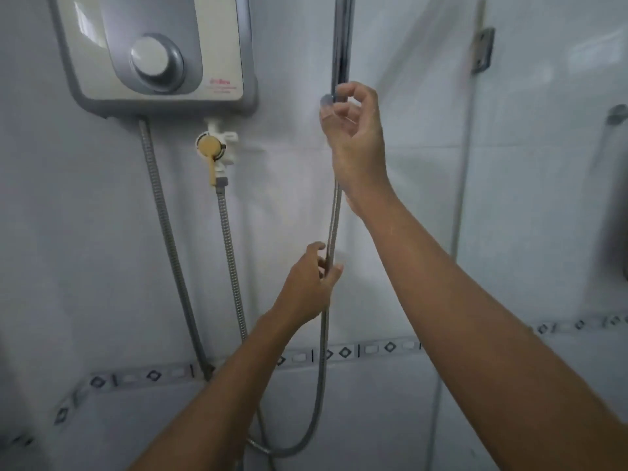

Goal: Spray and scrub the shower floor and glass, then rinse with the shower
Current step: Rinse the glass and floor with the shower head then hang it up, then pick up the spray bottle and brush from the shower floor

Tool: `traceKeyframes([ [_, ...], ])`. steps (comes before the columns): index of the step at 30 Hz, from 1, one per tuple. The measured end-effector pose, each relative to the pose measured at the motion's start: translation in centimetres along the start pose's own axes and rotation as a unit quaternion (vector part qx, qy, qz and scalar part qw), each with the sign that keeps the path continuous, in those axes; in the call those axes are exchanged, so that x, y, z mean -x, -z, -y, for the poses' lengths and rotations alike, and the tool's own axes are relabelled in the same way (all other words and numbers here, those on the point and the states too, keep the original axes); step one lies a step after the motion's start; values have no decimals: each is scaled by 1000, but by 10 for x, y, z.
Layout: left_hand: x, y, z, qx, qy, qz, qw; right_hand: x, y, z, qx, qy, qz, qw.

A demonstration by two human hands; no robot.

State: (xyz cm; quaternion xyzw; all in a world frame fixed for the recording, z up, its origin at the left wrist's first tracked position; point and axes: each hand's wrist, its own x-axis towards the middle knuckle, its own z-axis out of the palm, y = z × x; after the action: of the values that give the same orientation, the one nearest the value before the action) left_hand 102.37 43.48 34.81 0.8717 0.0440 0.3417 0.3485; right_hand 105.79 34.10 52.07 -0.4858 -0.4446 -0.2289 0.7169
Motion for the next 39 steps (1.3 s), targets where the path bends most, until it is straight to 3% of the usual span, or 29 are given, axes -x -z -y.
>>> traceKeyframes([
  [6, 123, 7, 101, -103, -8, -26, 994, 154, 8, -68, -12, -108, 87, 990],
  [12, 296, 12, 199, -135, 111, 17, 984, 375, 2, -138, 25, -272, 178, 945],
  [17, 447, -16, 284, -116, 266, 45, 956, 587, -1, -185, 86, -428, 281, 855],
  [20, 511, -40, 327, -78, 353, 62, 930, 686, 2, -206, 138, -511, 356, 770],
  [21, 578, -66, 364, -85, 395, 85, 911, 774, 5, -221, 126, -548, 392, 728],
  [23, 596, -79, 383, -74, 432, 89, 894, 803, 9, -229, 160, -591, 399, 683],
  [26, 682, -125, 448, -80, 504, 113, 853, 915, 15, -262, 185, -633, 444, 607],
  [29, 768, -172, 491, -80, 549, 188, 810, 1029, 34, -281, 216, -654, 505, 520],
  [31, 834, -218, 532, -77, 571, 227, 785, 1126, 48, -301, 210, -679, 511, 483],
  [33, 857, -237, 550, -77, 583, 246, 771, 1164, 55, -308, 217, -704, 511, 443],
  [39, 948, -327, 621, -65, 628, 263, 729, 1334, 92, -366, 274, -713, 528, 371],
])
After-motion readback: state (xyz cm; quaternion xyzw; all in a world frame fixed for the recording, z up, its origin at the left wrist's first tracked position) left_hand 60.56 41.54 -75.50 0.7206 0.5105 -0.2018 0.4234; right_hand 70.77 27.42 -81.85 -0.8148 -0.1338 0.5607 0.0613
